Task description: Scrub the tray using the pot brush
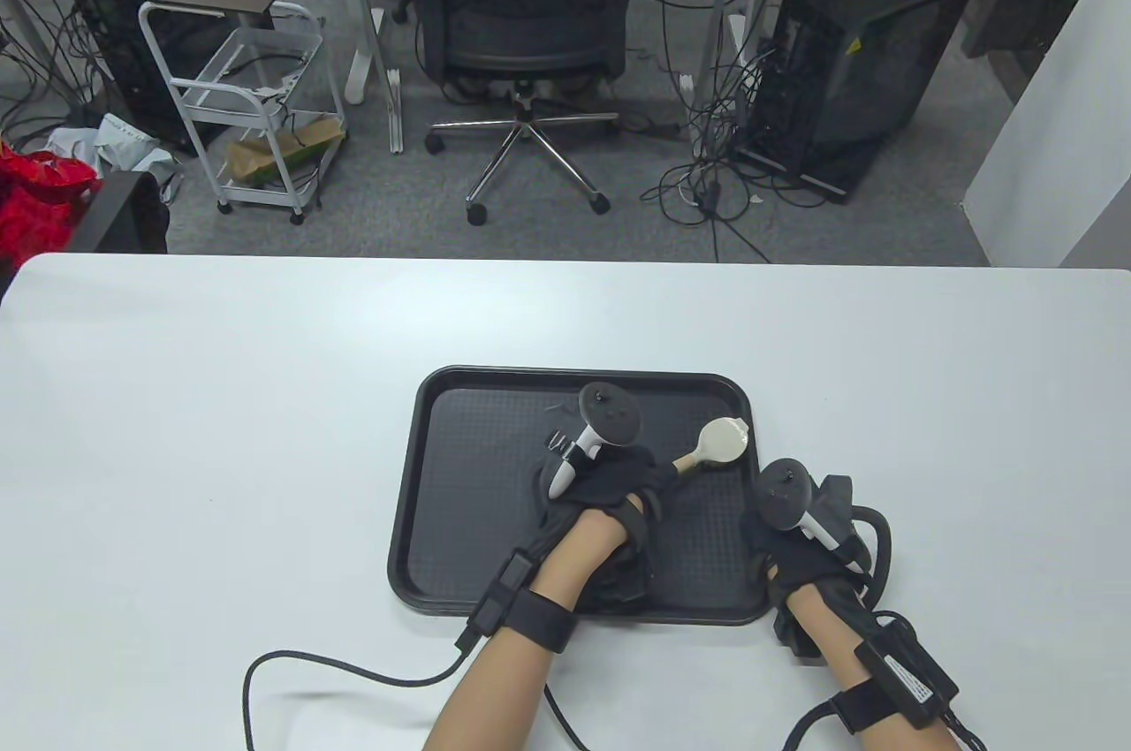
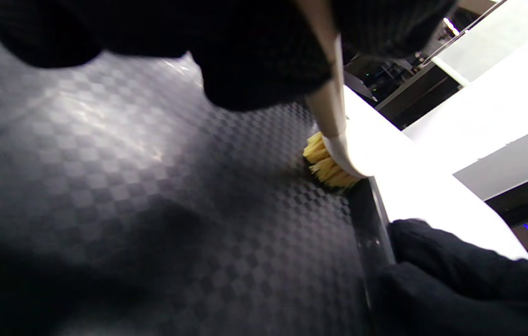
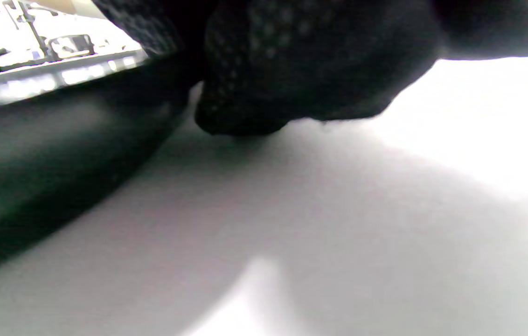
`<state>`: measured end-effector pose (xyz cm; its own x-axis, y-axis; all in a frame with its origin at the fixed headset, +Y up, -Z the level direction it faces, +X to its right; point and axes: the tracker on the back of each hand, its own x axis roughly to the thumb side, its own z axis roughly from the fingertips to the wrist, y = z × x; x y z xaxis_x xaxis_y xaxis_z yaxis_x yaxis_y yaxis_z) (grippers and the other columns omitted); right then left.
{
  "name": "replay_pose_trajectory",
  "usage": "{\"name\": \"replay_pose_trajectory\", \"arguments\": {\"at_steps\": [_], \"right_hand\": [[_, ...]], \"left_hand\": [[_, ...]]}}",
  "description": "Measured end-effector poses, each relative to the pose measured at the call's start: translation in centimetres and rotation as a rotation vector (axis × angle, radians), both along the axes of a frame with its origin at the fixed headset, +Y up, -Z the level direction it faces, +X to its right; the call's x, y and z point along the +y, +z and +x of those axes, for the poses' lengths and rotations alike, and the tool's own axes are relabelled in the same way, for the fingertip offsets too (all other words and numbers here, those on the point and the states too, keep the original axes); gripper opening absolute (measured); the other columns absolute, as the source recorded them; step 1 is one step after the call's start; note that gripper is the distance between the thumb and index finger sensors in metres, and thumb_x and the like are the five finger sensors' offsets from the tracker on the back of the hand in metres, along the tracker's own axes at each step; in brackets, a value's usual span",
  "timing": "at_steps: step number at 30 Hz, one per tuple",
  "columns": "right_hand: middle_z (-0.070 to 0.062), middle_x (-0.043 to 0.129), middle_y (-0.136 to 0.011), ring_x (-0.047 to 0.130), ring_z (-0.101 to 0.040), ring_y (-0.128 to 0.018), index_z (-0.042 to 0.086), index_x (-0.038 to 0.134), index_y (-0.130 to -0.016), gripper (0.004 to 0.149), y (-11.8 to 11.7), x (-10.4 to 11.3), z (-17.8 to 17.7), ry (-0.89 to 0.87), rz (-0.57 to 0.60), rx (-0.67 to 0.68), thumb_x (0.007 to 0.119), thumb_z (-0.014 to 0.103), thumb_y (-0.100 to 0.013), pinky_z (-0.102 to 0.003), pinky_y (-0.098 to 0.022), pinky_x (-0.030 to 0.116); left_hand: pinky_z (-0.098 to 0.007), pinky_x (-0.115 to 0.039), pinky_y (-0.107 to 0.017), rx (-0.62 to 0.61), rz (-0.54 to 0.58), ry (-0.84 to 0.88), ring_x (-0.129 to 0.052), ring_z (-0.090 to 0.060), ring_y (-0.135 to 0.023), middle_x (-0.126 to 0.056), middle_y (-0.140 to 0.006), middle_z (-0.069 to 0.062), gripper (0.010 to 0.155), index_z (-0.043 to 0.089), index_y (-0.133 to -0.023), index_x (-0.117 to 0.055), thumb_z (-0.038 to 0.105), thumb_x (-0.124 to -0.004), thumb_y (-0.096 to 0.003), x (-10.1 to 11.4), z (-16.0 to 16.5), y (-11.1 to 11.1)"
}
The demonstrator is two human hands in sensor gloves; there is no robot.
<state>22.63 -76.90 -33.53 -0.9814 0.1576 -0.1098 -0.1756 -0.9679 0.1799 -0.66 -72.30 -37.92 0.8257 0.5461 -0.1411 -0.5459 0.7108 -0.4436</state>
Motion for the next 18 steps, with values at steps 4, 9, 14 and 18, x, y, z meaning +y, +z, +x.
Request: {"name": "replay_pose_trajectory", "arguments": {"at_steps": [4,9,14,18], "right_hand": [[-0.006,0.097,-0.041,0.096,-0.024,-0.016,0.004,0.06,-0.095,0.059,0.0,0.0,0.0,-0.001,0.0,0.0,0.076,0.035,-0.047,-0.045,-0.022,0.083],[-0.006,0.097,-0.041,0.096,-0.024,-0.016,0.004,0.06,-0.095,0.06,0.0,0.0,0.0,-0.001,0.0,0.0,0.076,0.035,-0.047,-0.045,-0.022,0.083],[-0.006,0.097,-0.041,0.096,-0.024,-0.016,0.004,0.06,-0.095,0.059,0.0,0.0,0.0,-0.002,0.001,0.0,0.076,0.036,-0.047,-0.045,-0.022,0.083],[-0.006,0.097,-0.041,0.096,-0.023,-0.016,0.004,0.06,-0.095,0.059,0.0,0.0,0.0,-0.001,0.001,0.0,0.076,0.036,-0.047,-0.045,-0.022,0.083]], "left_hand": [[-0.05,-0.083,-0.042,0.046,-0.01,-0.029,-0.095,-0.019,-0.017,-0.101,-0.049,-0.001,0.061,0.01,-0.085,-0.079,0.052,-0.077,-0.0407,0.3,-1.4,-0.2],[-0.05,-0.083,-0.043,0.075,-0.032,-0.094,-0.095,-0.019,-0.018,-0.101,-0.05,-0.002,0.061,0.011,-0.086,-0.079,0.052,-0.077,-0.0413,1.3,-3.3,-0.4],[-0.05,-0.083,-0.044,0.1,-0.053,-0.15,-0.096,-0.019,-0.018,-0.101,-0.05,-0.002,0.061,0.01,-0.086,-0.079,0.053,-0.077,-0.0415,2.7,-6.0,-0.8],[-0.05,-0.083,-0.043,0.151,-0.083,-0.148,-0.096,-0.02,-0.017,-0.102,-0.049,-0.002,0.061,0.01,-0.086,-0.079,0.053,-0.077,-0.0419,2.7,-8.7,-1.2]]}}
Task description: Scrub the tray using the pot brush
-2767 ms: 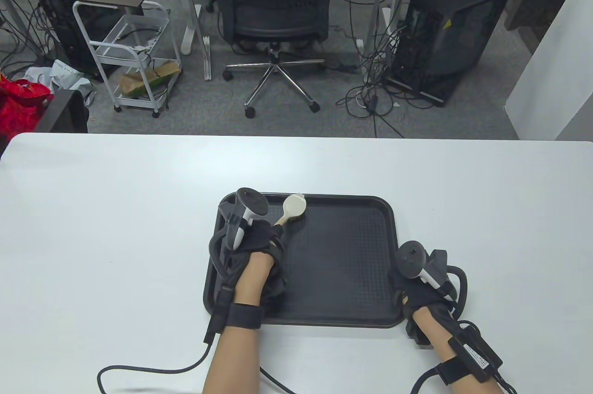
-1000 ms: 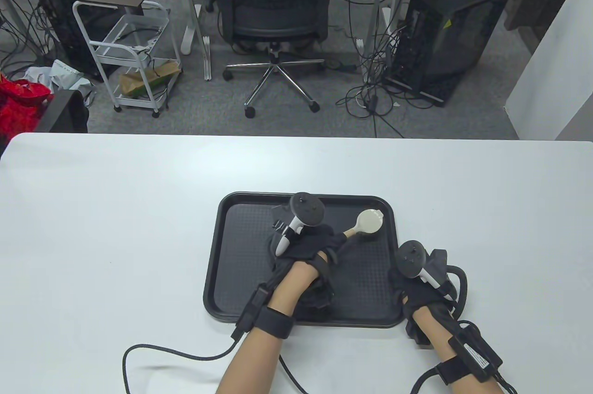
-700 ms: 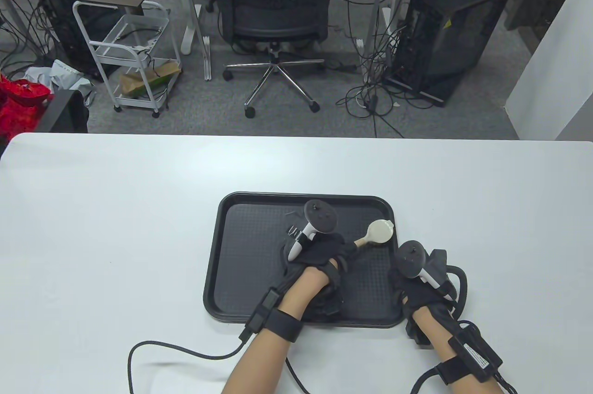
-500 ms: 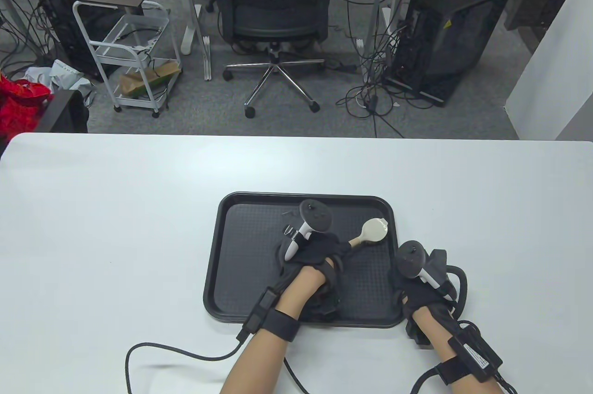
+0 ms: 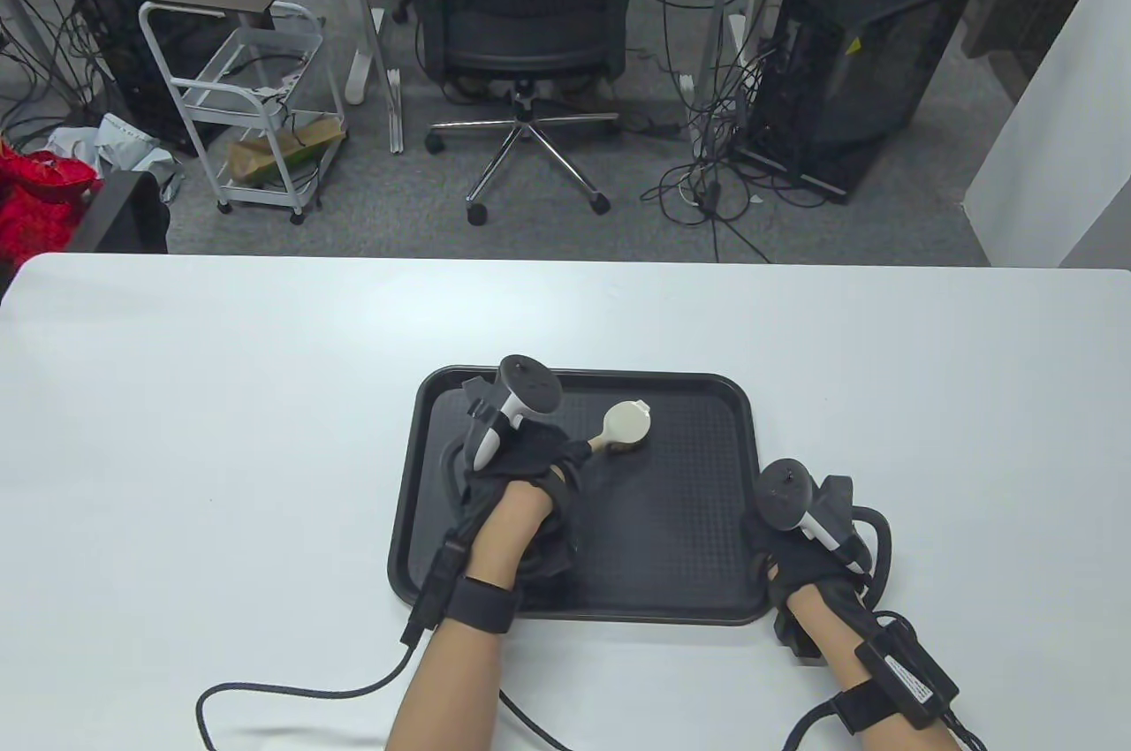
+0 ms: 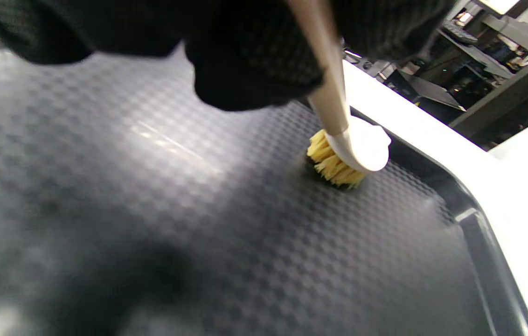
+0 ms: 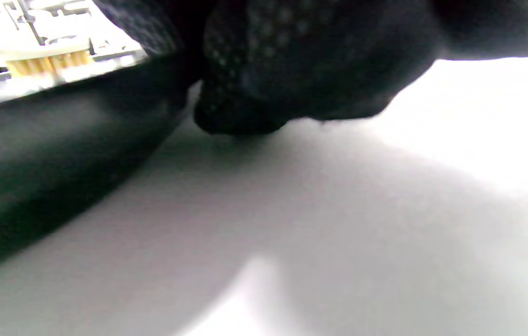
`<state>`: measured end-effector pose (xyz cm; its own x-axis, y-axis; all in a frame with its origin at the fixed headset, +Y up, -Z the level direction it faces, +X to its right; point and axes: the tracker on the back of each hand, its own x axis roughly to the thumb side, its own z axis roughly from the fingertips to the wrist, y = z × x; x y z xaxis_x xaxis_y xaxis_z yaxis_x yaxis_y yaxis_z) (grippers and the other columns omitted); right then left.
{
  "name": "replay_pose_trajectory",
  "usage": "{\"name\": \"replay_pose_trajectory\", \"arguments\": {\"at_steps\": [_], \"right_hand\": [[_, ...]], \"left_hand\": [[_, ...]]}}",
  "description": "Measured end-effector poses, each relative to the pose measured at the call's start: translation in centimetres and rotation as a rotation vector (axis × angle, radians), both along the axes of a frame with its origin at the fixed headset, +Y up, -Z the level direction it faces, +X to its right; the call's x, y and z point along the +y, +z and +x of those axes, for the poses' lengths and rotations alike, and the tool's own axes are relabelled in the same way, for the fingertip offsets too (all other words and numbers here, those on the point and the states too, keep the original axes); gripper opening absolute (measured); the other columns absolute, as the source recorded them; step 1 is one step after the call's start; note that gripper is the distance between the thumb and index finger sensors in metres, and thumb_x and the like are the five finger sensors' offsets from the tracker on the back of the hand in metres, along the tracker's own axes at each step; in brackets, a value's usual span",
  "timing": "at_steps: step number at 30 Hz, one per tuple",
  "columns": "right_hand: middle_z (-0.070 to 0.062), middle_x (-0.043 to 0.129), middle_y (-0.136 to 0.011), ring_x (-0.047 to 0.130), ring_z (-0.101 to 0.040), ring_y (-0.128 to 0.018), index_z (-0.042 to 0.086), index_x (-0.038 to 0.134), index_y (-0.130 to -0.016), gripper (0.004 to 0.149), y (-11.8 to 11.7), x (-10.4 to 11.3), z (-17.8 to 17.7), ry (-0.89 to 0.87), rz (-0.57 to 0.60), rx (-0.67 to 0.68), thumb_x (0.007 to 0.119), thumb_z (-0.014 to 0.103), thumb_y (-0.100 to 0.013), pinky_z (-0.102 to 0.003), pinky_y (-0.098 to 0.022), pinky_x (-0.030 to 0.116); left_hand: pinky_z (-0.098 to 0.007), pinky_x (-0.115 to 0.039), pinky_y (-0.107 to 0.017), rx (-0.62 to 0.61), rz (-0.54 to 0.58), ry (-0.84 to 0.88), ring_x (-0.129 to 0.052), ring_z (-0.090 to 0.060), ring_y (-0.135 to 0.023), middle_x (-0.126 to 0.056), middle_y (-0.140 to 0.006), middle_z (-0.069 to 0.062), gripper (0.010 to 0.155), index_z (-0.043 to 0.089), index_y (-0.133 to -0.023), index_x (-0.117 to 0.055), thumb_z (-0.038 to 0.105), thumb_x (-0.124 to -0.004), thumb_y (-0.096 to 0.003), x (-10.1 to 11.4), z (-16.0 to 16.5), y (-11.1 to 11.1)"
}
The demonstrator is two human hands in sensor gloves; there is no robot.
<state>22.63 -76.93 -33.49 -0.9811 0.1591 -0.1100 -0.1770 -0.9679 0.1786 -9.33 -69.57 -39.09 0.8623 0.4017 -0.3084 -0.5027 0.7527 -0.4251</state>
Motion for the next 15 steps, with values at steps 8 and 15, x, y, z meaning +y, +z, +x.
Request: {"name": "replay_pose_trajectory", "arguments": {"at_steps": [8,15], "right_hand": [[-0.005,0.097,-0.04,0.096,-0.023,-0.016,0.004,0.06,-0.095,0.059,0.0,0.0,0.0,0.003,0.0,-0.002,0.075,0.036,-0.047,-0.045,-0.022,0.083],[-0.005,0.097,-0.04,0.096,-0.023,-0.016,0.004,0.06,-0.095,0.059,0.0,0.0,0.0,0.003,0.0,-0.002,0.075,0.036,-0.047,-0.045,-0.022,0.083]], "left_hand": [[-0.05,-0.083,-0.043,0.031,-0.065,-0.003,-0.096,-0.02,-0.017,-0.102,-0.048,-0.002,0.061,0.011,-0.086,-0.079,0.053,-0.077,-0.0417,0.0,-3.4,-0.2],[-0.05,-0.083,-0.044,0.076,-0.123,0.056,-0.096,-0.02,-0.018,-0.102,-0.048,-0.002,0.062,0.011,-0.085,-0.08,0.054,-0.08,-0.0409,-0.4,-7.5,0.0]]}}
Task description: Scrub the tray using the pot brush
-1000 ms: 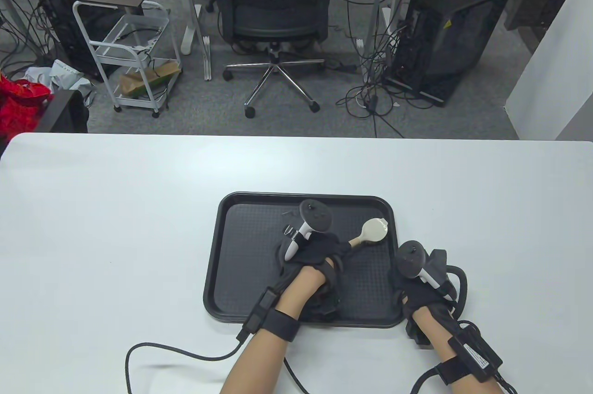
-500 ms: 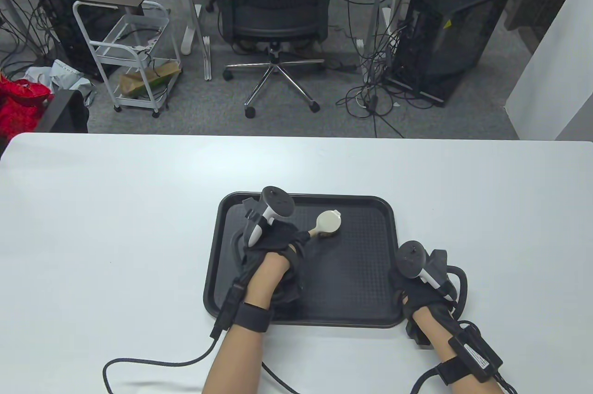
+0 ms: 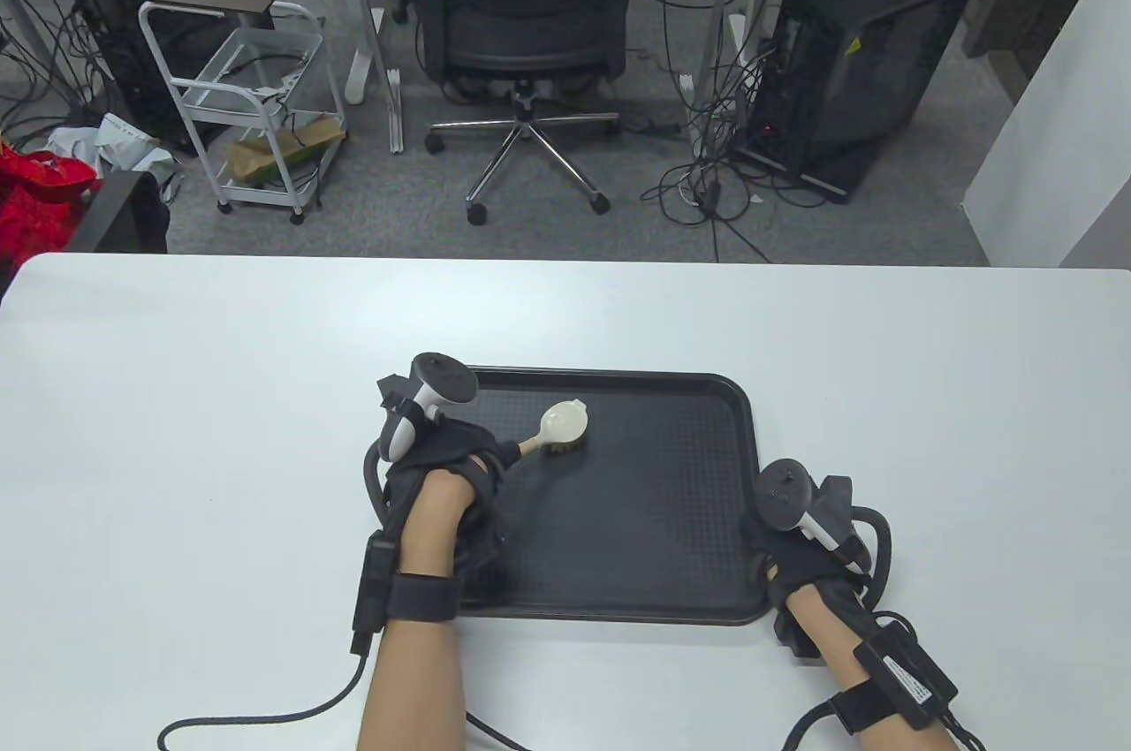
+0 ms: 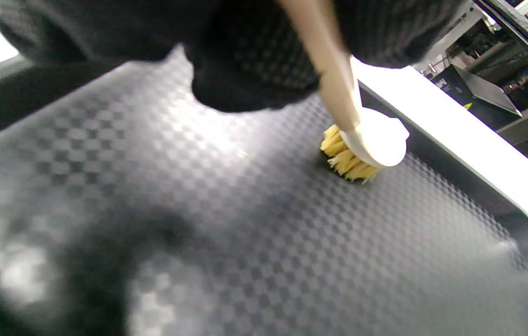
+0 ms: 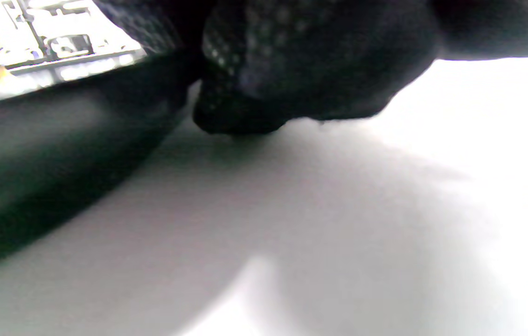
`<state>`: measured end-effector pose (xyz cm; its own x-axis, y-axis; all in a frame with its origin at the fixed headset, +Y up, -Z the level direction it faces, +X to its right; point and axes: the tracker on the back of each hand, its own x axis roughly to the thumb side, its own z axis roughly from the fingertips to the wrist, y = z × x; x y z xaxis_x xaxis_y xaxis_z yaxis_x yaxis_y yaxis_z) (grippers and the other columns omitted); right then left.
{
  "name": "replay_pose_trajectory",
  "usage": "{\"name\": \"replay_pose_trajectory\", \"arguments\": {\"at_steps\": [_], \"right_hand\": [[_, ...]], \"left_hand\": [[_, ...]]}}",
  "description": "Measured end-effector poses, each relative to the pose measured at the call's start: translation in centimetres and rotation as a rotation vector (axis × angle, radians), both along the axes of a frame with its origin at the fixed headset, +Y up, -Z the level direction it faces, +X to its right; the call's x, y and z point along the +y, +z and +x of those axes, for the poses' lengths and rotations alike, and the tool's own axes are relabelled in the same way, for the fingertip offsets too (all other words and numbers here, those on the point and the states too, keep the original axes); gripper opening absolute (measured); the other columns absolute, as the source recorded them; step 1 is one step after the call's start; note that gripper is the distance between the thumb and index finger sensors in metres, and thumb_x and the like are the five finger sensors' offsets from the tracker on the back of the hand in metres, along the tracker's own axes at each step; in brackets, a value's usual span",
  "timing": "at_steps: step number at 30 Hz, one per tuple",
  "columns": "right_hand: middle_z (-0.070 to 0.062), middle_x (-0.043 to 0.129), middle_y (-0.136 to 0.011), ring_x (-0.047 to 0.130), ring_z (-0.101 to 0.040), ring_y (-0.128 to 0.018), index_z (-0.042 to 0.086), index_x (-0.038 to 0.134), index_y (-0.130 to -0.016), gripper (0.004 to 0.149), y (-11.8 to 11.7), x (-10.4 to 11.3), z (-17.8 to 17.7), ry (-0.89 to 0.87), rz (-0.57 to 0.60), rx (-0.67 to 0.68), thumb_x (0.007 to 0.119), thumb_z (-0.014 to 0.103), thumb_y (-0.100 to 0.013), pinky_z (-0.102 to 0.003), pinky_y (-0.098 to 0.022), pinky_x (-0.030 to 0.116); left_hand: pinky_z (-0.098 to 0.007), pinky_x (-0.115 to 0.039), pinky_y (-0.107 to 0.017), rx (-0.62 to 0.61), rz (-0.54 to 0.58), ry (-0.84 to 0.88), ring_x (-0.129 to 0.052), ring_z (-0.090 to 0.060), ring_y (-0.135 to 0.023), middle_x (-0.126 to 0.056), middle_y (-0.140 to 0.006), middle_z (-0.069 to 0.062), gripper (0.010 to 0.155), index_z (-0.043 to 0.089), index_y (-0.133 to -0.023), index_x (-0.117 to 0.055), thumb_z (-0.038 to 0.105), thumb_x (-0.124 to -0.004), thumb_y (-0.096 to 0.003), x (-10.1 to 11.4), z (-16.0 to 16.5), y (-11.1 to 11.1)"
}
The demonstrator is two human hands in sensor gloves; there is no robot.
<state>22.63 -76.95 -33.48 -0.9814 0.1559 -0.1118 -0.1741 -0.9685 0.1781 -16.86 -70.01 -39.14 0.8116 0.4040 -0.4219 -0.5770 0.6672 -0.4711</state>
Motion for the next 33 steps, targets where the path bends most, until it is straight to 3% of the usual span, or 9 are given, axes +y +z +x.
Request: {"name": "replay_pose_trajectory", "arguments": {"at_steps": [11,19,23,28,33], "right_hand": [[-0.005,0.097,-0.04,0.096,-0.023,-0.016,0.005,0.06,-0.095,0.059,0.0,0.0,0.0,0.003,0.001,-0.001,0.075,0.036,-0.047,-0.045,-0.022,0.083],[-0.005,0.097,-0.04,0.096,-0.023,-0.016,0.004,0.06,-0.096,0.06,0.0,0.0,0.0,0.005,0.001,-0.001,0.075,0.036,-0.047,-0.045,-0.022,0.083],[-0.005,0.097,-0.04,0.096,-0.023,-0.016,0.005,0.06,-0.095,0.059,0.0,0.0,0.0,0.006,0.002,-0.001,0.075,0.036,-0.047,-0.045,-0.022,0.083],[-0.005,0.097,-0.04,0.096,-0.023,-0.016,0.004,0.06,-0.095,0.059,0.0,0.0,0.0,0.004,0.0,0.0,0.075,0.036,-0.047,-0.045,-0.022,0.083],[-0.005,0.097,-0.04,0.096,-0.023,-0.016,0.005,0.06,-0.095,0.059,0.0,0.0,0.0,0.008,0.001,-0.001,0.075,0.036,-0.047,-0.045,-0.022,0.083]], "left_hand": [[-0.05,-0.082,-0.045,0.143,0.007,0.071,-0.096,-0.021,-0.019,-0.101,-0.048,-0.002,0.061,0.01,-0.085,-0.081,0.052,-0.082,-0.0405,0.1,-7.0,1.5],[-0.05,-0.082,-0.046,0.264,0.014,0.191,-0.095,-0.021,-0.02,-0.101,-0.049,-0.002,0.061,0.01,-0.085,-0.08,0.051,-0.084,-0.0399,-0.9,-12.1,2.9],[-0.05,-0.082,-0.046,0.29,0.056,0.158,-0.095,-0.021,-0.019,-0.101,-0.048,-0.003,0.06,0.01,-0.084,-0.082,0.05,-0.086,-0.0397,0.1,-13.4,3.3],[-0.049,-0.084,-0.043,0.23,0.189,0.229,-0.095,-0.019,-0.017,-0.101,-0.047,-0.001,0.06,0.008,-0.083,-0.08,0.051,-0.083,-0.0414,1.9,-11.1,2.7],[-0.049,-0.084,-0.042,0.039,0.236,0.382,-0.096,-0.018,-0.017,-0.102,-0.047,-0.001,0.06,0.008,-0.083,-0.081,0.052,-0.081,-0.0413,2.8,-4.1,0.9]]}}
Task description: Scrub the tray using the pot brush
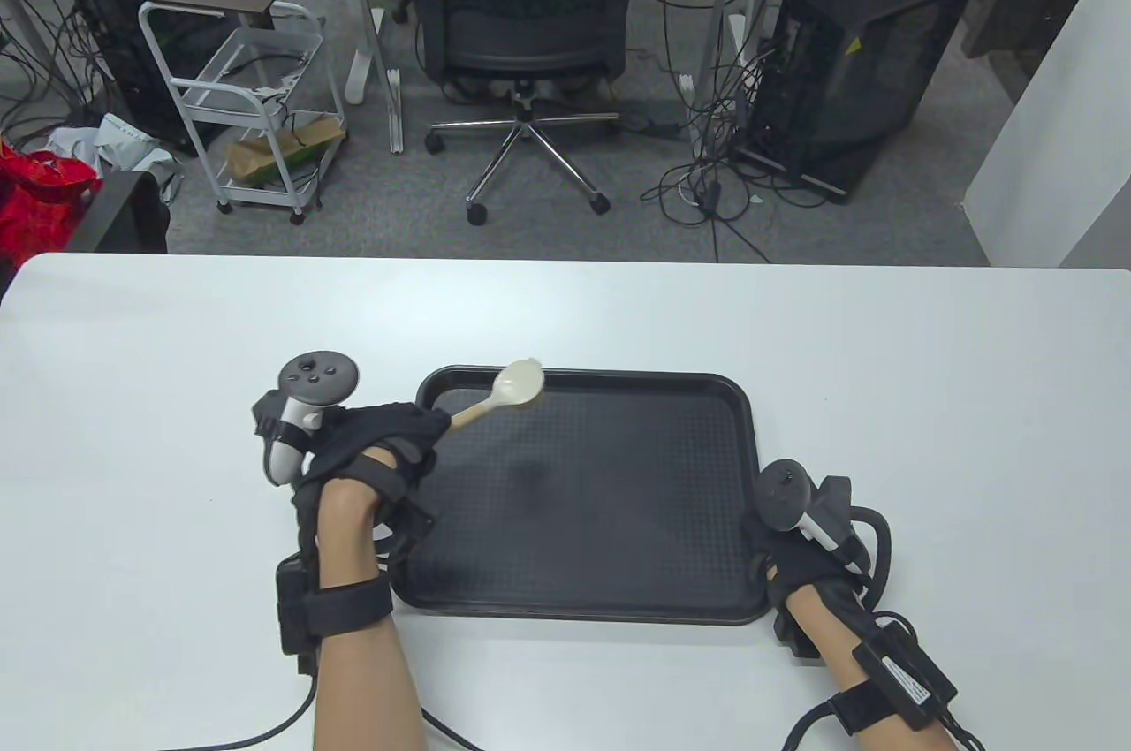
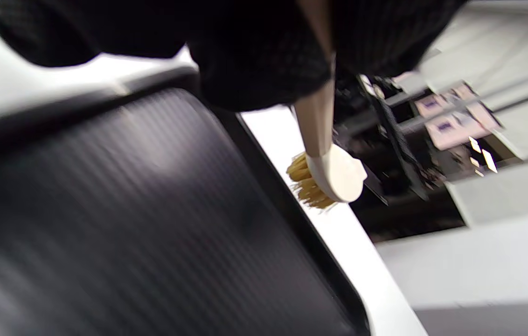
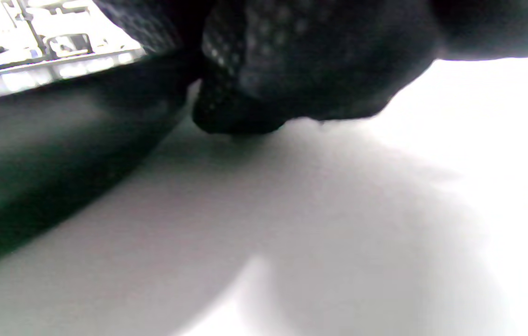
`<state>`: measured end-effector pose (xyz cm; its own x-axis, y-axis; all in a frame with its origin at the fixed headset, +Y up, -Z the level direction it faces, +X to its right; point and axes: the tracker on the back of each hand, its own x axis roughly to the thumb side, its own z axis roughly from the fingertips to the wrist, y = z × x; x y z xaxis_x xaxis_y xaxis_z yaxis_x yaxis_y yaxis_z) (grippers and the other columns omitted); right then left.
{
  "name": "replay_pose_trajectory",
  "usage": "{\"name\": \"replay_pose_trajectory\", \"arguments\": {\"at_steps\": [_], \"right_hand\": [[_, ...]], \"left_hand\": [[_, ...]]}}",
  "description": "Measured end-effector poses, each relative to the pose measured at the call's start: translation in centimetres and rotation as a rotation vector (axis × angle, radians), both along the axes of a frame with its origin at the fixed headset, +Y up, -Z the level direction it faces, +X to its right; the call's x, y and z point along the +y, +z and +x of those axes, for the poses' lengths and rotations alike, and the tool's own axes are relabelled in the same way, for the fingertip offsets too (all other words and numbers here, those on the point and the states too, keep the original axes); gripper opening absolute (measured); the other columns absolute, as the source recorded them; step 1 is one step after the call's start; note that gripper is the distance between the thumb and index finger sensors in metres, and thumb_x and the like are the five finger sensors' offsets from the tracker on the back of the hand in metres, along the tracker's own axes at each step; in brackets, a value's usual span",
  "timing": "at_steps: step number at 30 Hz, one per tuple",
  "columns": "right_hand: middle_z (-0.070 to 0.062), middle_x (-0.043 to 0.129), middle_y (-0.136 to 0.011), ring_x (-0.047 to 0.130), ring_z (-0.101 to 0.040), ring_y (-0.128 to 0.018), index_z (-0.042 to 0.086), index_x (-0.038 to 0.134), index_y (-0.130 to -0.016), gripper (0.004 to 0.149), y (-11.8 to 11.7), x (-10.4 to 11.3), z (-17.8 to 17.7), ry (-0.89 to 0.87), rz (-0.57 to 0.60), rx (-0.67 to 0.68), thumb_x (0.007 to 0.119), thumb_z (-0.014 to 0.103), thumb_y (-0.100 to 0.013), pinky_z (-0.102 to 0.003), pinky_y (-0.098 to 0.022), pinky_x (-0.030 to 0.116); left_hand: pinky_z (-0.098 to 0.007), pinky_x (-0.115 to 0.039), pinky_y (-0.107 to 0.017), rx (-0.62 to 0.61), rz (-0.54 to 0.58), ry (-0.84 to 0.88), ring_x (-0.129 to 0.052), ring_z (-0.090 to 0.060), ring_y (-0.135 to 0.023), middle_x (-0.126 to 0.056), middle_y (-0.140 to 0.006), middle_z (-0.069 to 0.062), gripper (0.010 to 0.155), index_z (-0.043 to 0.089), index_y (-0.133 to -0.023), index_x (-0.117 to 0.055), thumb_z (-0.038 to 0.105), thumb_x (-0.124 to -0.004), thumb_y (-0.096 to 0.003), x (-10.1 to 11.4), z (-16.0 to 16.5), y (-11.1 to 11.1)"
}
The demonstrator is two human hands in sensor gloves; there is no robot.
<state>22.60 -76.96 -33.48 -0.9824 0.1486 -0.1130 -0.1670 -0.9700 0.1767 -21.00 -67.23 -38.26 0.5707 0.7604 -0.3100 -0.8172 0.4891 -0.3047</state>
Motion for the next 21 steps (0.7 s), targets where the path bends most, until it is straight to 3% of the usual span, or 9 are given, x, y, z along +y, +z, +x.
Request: {"name": "replay_pose_trajectory", "arguments": {"at_steps": [5,8,14,21], "right_hand": [[-0.005,0.097,-0.04,0.096,-0.023,-0.016,0.005,0.06,-0.095,0.059,0.0,0.0,0.0,-0.002,-0.001,0.0,0.075,0.036,-0.047,-0.045,-0.022,0.083],[-0.005,0.097,-0.04,0.096,-0.023,-0.016,0.005,0.06,-0.095,0.059,0.0,0.0,0.0,-0.004,-0.002,0.0,0.075,0.036,-0.047,-0.045,-0.022,0.083],[-0.005,0.097,-0.04,0.096,-0.023,-0.016,0.005,0.06,-0.095,0.059,0.0,0.0,0.0,0.004,0.003,0.001,0.075,0.036,-0.047,-0.045,-0.022,0.083],[-0.005,0.097,-0.04,0.096,-0.023,-0.016,0.004,0.06,-0.095,0.059,0.0,0.0,0.0,0.004,0.004,0.003,0.075,0.036,-0.047,-0.045,-0.022,0.083]], "left_hand": [[-0.048,-0.084,-0.042,-0.196,0.039,0.046,-0.096,-0.018,-0.016,-0.102,-0.047,-0.001,0.06,0.008,-0.083,-0.081,0.052,-0.081,-0.0414,0.3,6.5,-0.8],[-0.049,-0.085,-0.042,-0.253,0.036,-0.068,-0.097,-0.018,-0.016,-0.102,-0.047,-0.001,0.06,0.008,-0.083,-0.081,0.052,-0.081,-0.0412,0.5,9.3,-0.7],[-0.048,-0.086,-0.039,-0.321,0.086,-0.251,-0.098,-0.018,-0.015,-0.104,-0.048,-0.001,0.061,0.007,-0.081,-0.083,0.052,-0.081,-0.0399,-0.7,13.7,-0.5],[-0.048,-0.086,-0.039,-0.342,0.141,-0.215,-0.097,-0.017,-0.014,-0.104,-0.048,-0.001,0.061,0.007,-0.081,-0.082,0.052,-0.08,-0.04,-1.4,17.0,0.3]]}}
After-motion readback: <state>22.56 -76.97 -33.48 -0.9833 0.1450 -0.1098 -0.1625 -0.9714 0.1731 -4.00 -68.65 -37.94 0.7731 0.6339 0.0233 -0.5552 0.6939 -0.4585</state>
